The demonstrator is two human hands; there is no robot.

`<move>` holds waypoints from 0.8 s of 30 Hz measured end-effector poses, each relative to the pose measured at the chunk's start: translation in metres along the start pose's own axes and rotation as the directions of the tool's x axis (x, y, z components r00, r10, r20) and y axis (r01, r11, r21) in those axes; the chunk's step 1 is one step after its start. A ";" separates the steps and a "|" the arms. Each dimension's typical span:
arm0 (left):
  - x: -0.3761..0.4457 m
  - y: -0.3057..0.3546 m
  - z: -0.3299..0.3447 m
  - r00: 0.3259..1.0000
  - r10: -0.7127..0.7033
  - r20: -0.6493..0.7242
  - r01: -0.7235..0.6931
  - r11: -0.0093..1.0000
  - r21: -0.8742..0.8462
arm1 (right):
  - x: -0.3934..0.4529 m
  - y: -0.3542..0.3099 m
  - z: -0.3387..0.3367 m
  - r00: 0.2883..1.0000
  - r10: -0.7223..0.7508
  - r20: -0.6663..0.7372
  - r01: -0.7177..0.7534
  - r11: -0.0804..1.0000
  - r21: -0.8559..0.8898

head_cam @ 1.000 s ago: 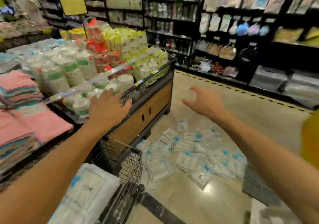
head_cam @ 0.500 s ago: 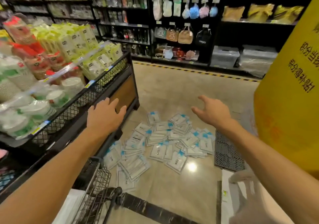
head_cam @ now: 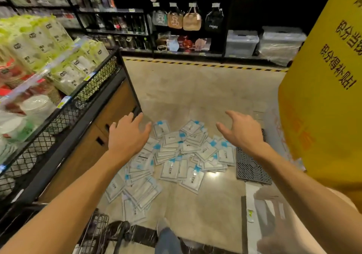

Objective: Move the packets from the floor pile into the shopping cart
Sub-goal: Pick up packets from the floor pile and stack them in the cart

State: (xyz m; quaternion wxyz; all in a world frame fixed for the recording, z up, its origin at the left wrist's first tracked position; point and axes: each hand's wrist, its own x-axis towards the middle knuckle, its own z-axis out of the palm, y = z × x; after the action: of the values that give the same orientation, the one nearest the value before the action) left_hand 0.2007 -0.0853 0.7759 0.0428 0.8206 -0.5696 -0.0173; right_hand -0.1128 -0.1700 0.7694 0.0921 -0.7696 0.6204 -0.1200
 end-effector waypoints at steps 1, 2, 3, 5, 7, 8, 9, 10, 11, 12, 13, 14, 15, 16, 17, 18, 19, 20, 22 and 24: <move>0.014 0.003 0.007 1.000 0.015 -0.007 -0.015 1.000 -0.007 | 0.009 -0.002 0.008 1.000 0.011 0.003 -0.011 1.000 -0.004; 0.030 0.004 0.016 0.999 0.036 -0.016 -0.036 0.999 -0.014 | 0.018 -0.004 0.016 1.000 0.027 0.012 -0.027 1.000 -0.016; 0.046 0.006 0.025 0.998 0.061 -0.020 -0.061 0.998 -0.019 | 0.028 -0.005 0.024 0.999 0.044 0.023 -0.044 0.999 -0.029; 0.082 0.006 0.047 0.994 0.111 -0.002 -0.111 0.993 -0.038 | 0.050 -0.009 0.042 0.996 0.086 0.032 -0.085 0.995 -0.046; 0.117 0.003 0.070 0.988 0.153 0.033 -0.149 0.984 -0.097 | 0.071 -0.012 0.062 0.991 0.132 0.034 -0.130 0.990 -0.046; 0.133 0.000 0.083 0.984 0.173 0.048 -0.166 0.977 -0.131 | 0.080 -0.014 0.072 0.988 0.151 0.036 -0.149 0.988 -0.039; 0.148 -0.003 0.096 0.979 0.191 0.065 -0.179 0.972 -0.152 | 0.089 -0.015 0.084 0.985 0.167 0.036 -0.166 0.986 -0.033; 0.163 -0.006 0.109 0.976 0.203 0.082 -0.189 0.969 -0.160 | 0.098 -0.016 0.095 0.983 0.181 0.038 -0.180 0.983 -0.029; 0.176 -0.010 0.123 0.972 0.214 0.098 -0.197 0.968 -0.156 | 0.107 -0.017 0.107 0.980 0.196 0.042 -0.195 0.980 -0.030; 0.188 -0.013 0.137 0.968 0.223 0.112 -0.207 0.968 -0.145 | 0.116 -0.018 0.121 0.976 0.211 0.051 -0.209 0.977 -0.037; 0.198 -0.015 0.153 0.964 0.234 0.128 -0.216 0.967 -0.137 | 0.123 -0.017 0.135 0.972 0.227 0.064 -0.224 0.973 -0.049; 0.207 -0.017 0.168 0.961 0.239 0.138 -0.222 0.966 -0.133 | 0.130 -0.015 0.151 0.967 0.242 0.078 -0.238 0.970 -0.058; 0.214 -0.019 0.186 0.959 0.240 0.151 -0.221 0.967 -0.130 | 0.135 -0.013 0.169 0.963 0.256 0.088 -0.251 0.966 -0.062; 0.221 -0.020 0.207 0.955 0.240 0.172 -0.221 0.967 -0.126 | 0.139 -0.008 0.189 0.959 0.267 0.092 -0.262 0.963 -0.061; 0.225 -0.022 0.230 0.951 0.239 0.196 -0.217 0.968 -0.128 | 0.142 -0.002 0.211 0.955 0.276 0.104 -0.271 0.961 -0.061; 0.226 -0.023 0.256 0.945 0.240 0.224 -0.211 0.967 -0.143 | 0.143 0.004 0.235 0.949 0.288 0.128 -0.282 0.957 -0.067; 0.225 -0.024 0.282 0.940 0.236 0.247 -0.200 0.967 -0.160 | 0.144 0.011 0.260 0.941 0.299 0.161 -0.291 0.954 -0.075; 0.223 -0.026 0.311 0.935 0.230 0.269 -0.189 0.967 -0.171 | 0.144 0.019 0.288 0.931 0.310 0.192 -0.299 0.950 -0.083; 0.216 -0.028 0.371 0.926 0.209 0.313 -0.164 0.973 -0.166 | 0.143 0.036 0.346 0.911 0.328 0.250 -0.314 0.945 -0.096; 0.212 -0.031 0.432 0.922 0.169 0.347 -0.122 0.981 -0.153 | 0.143 0.055 0.405 0.891 0.345 0.295 -0.327 0.939 -0.109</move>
State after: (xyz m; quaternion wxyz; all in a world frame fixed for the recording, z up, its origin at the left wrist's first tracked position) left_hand 0.2710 -0.2948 0.3470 -0.0080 0.7545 -0.6250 -0.2000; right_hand -0.0137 -0.3247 0.3768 0.1855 -0.6624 0.7249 0.0374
